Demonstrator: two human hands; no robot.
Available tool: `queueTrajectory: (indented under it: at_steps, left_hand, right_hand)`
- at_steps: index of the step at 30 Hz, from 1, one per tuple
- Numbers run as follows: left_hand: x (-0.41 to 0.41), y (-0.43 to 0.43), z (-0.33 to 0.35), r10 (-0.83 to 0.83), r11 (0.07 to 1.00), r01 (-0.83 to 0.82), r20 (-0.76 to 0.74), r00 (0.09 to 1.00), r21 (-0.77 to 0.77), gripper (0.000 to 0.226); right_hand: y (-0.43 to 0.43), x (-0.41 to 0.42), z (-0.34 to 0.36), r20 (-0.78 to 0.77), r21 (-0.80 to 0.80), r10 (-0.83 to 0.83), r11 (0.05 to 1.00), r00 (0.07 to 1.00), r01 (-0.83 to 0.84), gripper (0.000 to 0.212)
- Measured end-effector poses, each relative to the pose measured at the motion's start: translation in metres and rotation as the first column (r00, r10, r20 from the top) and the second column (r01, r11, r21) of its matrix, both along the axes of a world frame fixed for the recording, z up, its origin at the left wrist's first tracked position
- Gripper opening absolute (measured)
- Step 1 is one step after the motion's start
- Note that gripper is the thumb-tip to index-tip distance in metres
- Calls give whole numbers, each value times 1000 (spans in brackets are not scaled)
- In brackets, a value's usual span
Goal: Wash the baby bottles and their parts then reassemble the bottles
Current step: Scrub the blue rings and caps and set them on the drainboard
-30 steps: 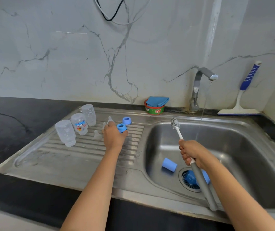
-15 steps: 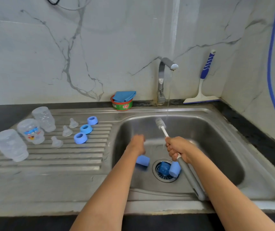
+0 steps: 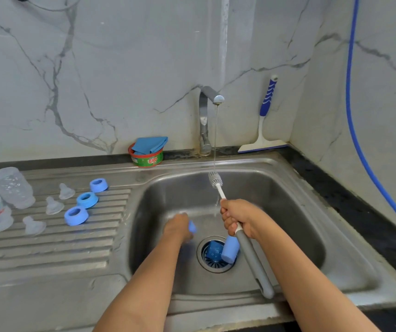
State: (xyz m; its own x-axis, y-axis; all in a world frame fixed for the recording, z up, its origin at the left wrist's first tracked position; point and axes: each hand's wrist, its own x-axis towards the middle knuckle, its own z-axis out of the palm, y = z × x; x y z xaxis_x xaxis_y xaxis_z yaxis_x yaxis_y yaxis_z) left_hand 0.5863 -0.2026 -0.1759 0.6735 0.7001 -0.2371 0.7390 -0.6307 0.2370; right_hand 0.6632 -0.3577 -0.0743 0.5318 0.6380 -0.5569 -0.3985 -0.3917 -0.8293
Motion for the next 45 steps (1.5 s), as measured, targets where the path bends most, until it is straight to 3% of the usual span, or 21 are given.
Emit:
queueTrajectory:
  at_steps: [2, 3, 5, 6, 10, 14, 16, 18, 22, 29, 32, 34, 39, 45]
  left_hand:
    - [13, 3, 13, 228, 952, -155, 272, 935, -266, 48]
    - [23, 3, 21, 359, 873, -179, 347, 867, -454, 48]
    - [41, -2, 36, 580, 599, -104, 340, 740, -794, 48]
    - [50, -5, 43, 638, 483, -44, 317, 701, -875, 47]
    - [77, -20, 64, 779, 237, 161, 287, 557, -958, 46]
    - [84, -24, 74, 889, 51, 338, 197, 414, -940, 40]
    - [83, -24, 74, 908, 4, 383, 164, 386, -924, 36]
    - [85, -25, 73, 917, 20, 409, 180, 357, -912, 33]
    - [88, -26, 68, 895, 159, 486, 334, 297, -860, 36]
    - [81, -32, 64, 753, 339, 490, 544, 371, -803, 46]
    - [82, -30, 70, 759, 372, 459, 549, 349, -807, 45]
    - [83, -29, 76, 827, 300, 442, 462, 322, -845, 37]
    - [77, -31, 83, 945, -6, 464, 147, 292, -886, 35]
    - [77, -27, 73, 968, -224, 529, -122, 220, -819, 44]
  right_hand:
    - [-2, 2, 1, 3, 19, -45, 999, 999, 45, 33]
    - [-3, 4, 2, 10, 28, -70, 997, 998, 69, 32]
    - [-2, 5, 1, 36, 42, -125, 991, 992, 123, 31]
    - [-2, 6, 2, 55, 48, -158, 987, 986, 156, 31]
    - [0, 14, -1, 128, 84, -286, 957, 950, 277, 28]
    - [0, 19, -3, 132, 126, -329, 941, 935, 314, 27]
    - [1, 19, -4, 141, 126, -328, 942, 934, 312, 27]
    - [2, 19, -4, 145, 134, -329, 941, 933, 310, 27]
    - [3, 19, -4, 154, 122, -320, 945, 935, 303, 25]
    - [2, 18, -5, 165, 95, -278, 959, 946, 266, 25]
    - [2, 18, -3, 155, 91, -284, 958, 946, 272, 25]
    - [2, 19, -2, 155, 93, -287, 957, 945, 275, 25]
    - [2, 19, -1, 168, 74, -279, 960, 945, 270, 25]
    - [2, 20, -2, 198, 49, -277, 961, 940, 273, 27]
